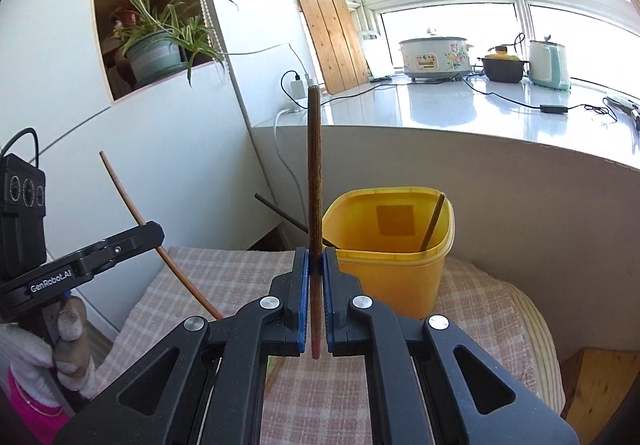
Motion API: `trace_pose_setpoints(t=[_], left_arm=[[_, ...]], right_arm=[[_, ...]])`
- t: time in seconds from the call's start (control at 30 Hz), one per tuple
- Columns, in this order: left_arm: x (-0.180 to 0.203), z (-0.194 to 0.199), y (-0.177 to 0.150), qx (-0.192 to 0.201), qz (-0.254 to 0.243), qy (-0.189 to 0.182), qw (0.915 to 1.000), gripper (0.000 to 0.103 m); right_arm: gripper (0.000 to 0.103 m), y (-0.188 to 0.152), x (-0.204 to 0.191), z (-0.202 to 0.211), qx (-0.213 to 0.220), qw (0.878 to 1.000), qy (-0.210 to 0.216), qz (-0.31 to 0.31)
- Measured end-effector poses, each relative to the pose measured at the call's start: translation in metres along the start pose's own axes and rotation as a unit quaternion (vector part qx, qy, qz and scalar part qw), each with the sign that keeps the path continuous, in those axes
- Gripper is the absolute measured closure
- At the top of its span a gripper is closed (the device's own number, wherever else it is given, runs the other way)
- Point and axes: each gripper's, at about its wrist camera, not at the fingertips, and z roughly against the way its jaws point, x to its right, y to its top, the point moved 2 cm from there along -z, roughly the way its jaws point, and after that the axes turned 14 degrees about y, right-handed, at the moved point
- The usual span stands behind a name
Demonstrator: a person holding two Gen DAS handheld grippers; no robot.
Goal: Organize utensils
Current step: 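Lift both held chopsticks and carry them over the yellow container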
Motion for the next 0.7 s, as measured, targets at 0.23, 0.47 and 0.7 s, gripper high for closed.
trace_pose_setpoints(t=[0.23, 0.47, 0.7], left_arm=[[0.029, -0.006, 0.026, 0.019, -0.017, -0.017, 0.9995, 0.099], [0.048, -0.017, 0.049, 0.036, -0.022, -0.026, 0.9988, 0.099], [0.065, -0.039, 0.070, 0.051, -0.030, -0.012, 0.9981, 0.099]], right_arm=[[0.098, 0.034, 0.003, 0.013, 0.037, 0.999, -0.003, 0.023], [0.098, 0.057, 0.011, 0.014, 0.062, 0.998, -0.013, 0.030], [0.098, 0.074, 0.020, 0.017, 0.085, 0.996, -0.021, 0.030]])
